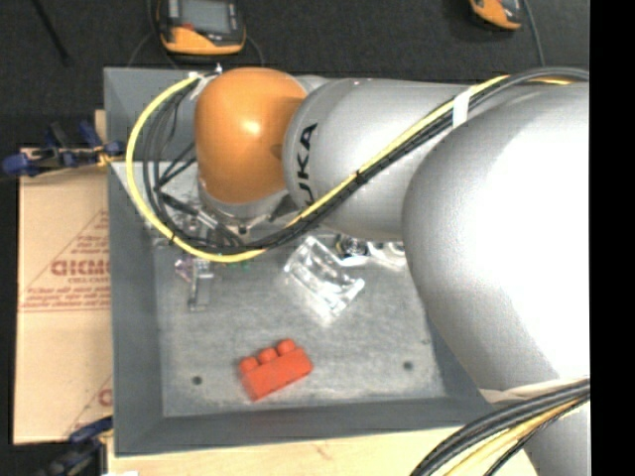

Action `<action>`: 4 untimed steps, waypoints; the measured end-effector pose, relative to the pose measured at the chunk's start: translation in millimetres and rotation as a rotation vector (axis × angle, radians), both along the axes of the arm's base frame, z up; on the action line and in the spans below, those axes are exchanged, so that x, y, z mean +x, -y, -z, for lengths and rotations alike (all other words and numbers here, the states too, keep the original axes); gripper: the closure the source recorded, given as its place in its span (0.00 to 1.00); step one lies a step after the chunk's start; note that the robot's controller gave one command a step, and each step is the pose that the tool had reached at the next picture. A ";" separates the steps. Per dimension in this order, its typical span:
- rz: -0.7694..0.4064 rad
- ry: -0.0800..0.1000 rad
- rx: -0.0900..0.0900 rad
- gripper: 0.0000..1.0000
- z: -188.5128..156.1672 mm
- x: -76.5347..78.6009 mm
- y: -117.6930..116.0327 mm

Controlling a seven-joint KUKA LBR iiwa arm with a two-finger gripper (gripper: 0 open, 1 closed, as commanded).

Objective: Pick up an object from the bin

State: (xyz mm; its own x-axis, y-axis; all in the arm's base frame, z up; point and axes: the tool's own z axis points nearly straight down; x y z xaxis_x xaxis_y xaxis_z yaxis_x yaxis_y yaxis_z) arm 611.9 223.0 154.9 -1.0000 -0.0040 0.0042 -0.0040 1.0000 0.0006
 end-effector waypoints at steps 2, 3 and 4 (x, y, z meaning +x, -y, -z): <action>-0.109 0.009 0.002 1.00 65.9 33.9 10.9; -0.117 0.017 0.004 1.00 -7.8 32.8 -4.2; -0.114 0.009 0.002 0.00 -2.2 31.2 -2.8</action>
Offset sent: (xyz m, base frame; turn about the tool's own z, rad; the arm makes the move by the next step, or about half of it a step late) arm 0.0321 -0.0098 -0.0672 -0.1135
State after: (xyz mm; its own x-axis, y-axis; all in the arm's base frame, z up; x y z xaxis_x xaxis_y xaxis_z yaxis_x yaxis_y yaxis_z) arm 643.1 225.8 157.1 -0.9931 -0.1172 -0.0045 -0.1172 0.9931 0.0022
